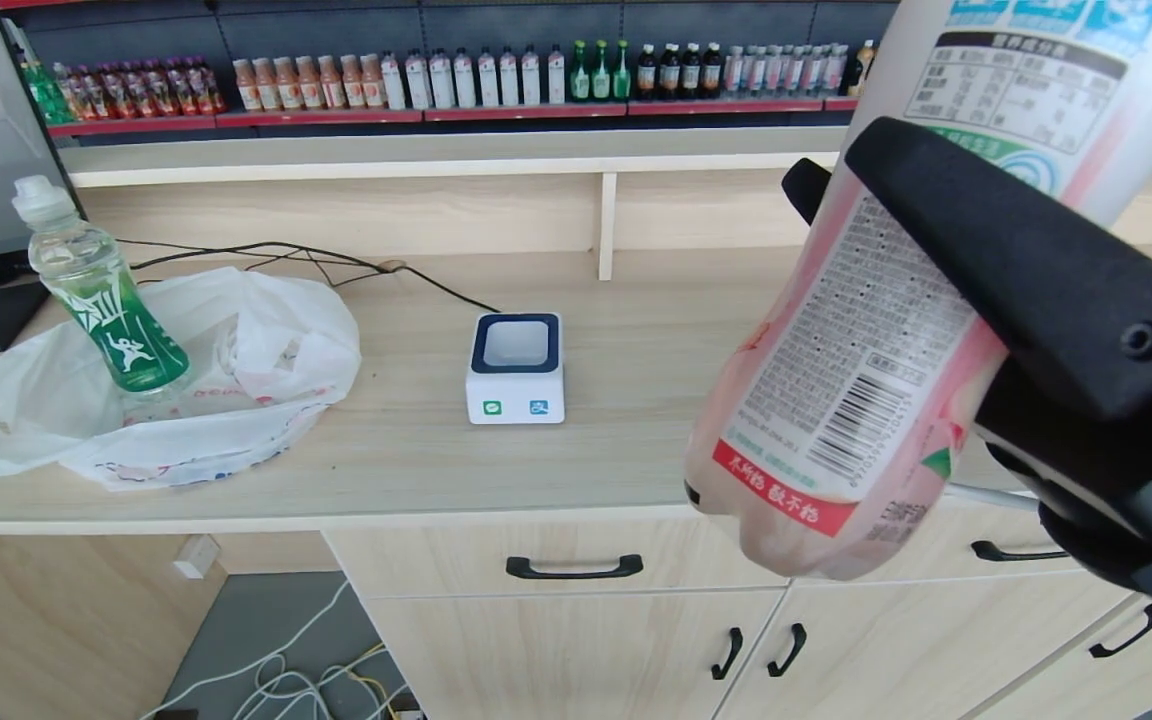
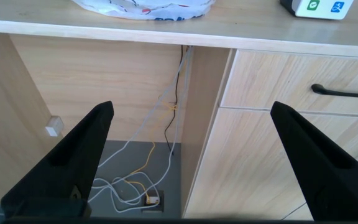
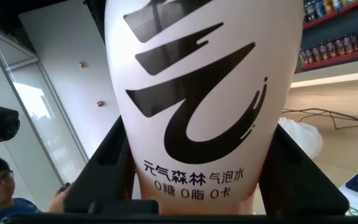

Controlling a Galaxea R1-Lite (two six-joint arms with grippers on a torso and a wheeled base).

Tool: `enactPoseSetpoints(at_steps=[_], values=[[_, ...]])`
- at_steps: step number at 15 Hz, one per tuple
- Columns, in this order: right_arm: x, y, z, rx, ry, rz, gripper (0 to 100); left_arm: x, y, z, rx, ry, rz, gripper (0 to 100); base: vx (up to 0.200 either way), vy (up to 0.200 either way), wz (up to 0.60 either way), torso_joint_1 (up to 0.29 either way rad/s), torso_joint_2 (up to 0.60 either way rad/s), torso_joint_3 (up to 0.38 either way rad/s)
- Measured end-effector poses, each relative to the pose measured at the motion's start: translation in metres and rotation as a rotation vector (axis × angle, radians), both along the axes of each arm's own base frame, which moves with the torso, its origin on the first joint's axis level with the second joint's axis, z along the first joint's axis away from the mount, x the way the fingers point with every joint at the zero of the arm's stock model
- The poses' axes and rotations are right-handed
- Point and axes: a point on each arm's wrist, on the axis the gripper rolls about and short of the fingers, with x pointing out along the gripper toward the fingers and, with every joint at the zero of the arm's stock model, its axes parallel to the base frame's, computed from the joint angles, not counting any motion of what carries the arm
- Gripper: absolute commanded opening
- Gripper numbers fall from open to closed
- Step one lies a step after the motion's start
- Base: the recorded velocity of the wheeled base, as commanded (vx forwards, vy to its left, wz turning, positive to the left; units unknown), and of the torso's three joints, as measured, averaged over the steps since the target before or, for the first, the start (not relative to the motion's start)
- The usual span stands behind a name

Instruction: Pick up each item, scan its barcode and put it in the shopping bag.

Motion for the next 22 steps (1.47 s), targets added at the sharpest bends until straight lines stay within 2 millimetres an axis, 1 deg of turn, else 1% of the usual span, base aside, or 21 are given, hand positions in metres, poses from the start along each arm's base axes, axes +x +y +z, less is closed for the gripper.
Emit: enactPoseSetpoints(at_steps=[22], values=[[0.0011,-0.0002,-0.0022,-0.008,0.003,-0.006,0,0.0,0.0,0.0,0.0,0.0,0.0,100,0.0,0.0,0.0,0.0,0.0,0.0]])
